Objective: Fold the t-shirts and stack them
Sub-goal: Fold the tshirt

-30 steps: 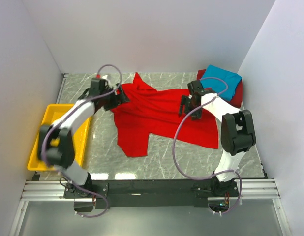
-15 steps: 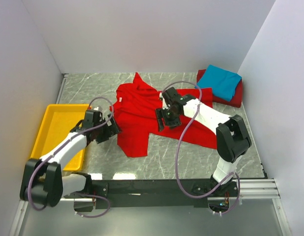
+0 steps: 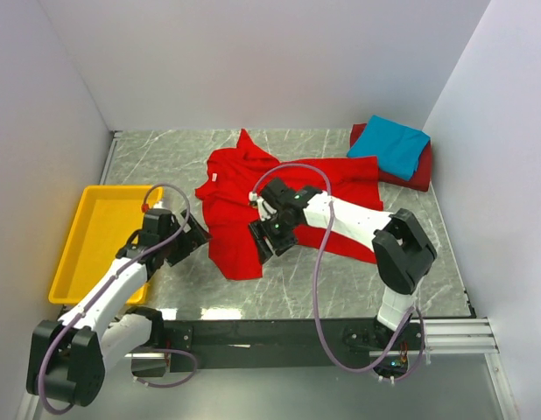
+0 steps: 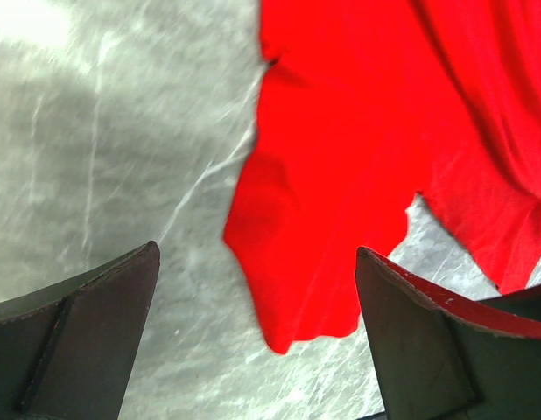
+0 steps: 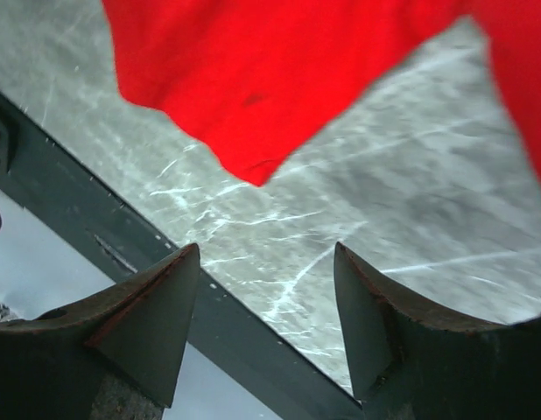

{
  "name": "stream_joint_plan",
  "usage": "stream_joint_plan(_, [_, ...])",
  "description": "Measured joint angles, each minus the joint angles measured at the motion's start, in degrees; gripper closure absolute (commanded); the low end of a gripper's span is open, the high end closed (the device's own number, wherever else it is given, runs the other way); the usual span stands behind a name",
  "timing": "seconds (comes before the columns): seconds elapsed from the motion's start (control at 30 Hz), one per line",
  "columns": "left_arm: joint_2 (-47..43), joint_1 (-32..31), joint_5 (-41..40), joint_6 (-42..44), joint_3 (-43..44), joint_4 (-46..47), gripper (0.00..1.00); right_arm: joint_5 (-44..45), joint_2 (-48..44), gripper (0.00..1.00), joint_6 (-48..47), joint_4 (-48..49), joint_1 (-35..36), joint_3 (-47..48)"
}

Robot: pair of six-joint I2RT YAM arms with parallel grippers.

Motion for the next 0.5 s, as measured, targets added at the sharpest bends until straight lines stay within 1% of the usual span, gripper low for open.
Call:
stream_joint_plan(0.27, [-4.7,0.0,-1.5,-3.2,-2.3,-1.2,0.01,-0.2,3.7,0.35,0.1,1.0,2.9,0.0])
stream_joint_plan(0.4, [-5.3,0.0,-2.1,-3.7,-2.4,-1.4,0.01,1.1,5.6,0.35,0.4,1.2,4.6,0.0])
stream_joint_plan(0.5, [-5.4,0.0,-3.3,-3.6,-2.3,-2.2,0.01,2.0,6.9,0.37,0.9,1.7,5.7,0.0])
